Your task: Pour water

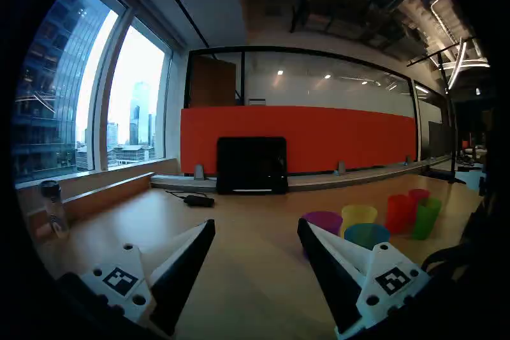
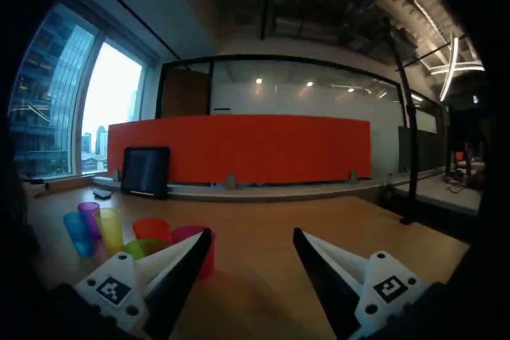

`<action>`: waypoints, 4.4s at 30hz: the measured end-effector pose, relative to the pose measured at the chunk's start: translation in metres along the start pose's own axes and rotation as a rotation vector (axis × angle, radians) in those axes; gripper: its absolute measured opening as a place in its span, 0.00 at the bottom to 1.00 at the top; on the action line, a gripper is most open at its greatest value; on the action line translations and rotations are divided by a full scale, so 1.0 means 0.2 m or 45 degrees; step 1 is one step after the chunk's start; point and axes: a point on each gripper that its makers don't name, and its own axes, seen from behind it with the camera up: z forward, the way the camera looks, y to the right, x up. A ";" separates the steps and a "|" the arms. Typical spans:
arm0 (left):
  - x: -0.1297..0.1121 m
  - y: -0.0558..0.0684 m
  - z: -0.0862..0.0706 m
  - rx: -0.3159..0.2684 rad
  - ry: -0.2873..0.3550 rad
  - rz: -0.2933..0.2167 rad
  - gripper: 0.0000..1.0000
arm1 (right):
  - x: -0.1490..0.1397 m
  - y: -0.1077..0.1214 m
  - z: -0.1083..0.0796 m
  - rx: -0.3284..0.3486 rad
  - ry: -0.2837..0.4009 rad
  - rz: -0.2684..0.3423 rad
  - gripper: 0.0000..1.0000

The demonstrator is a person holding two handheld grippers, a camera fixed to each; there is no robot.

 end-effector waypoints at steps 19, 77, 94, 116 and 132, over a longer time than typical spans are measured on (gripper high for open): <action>0.00 0.00 0.00 0.000 0.000 0.000 0.96 | 0.01 0.00 0.00 0.000 0.000 0.000 0.99; 0.09 -0.03 0.03 -0.019 -0.090 0.002 0.96 | 0.19 0.00 0.02 0.059 -0.104 -0.005 0.99; 0.80 -0.04 0.12 -0.068 0.002 -0.032 0.96 | 0.74 0.01 0.08 0.107 -0.095 -0.037 0.99; 1.11 0.06 0.14 -0.211 -0.002 0.005 0.96 | 1.04 -0.09 0.06 0.252 -0.042 -0.033 0.99; 1.14 0.30 0.09 -0.490 -0.012 -0.017 0.96 | 1.12 -0.37 -0.11 0.661 -0.040 -0.038 0.99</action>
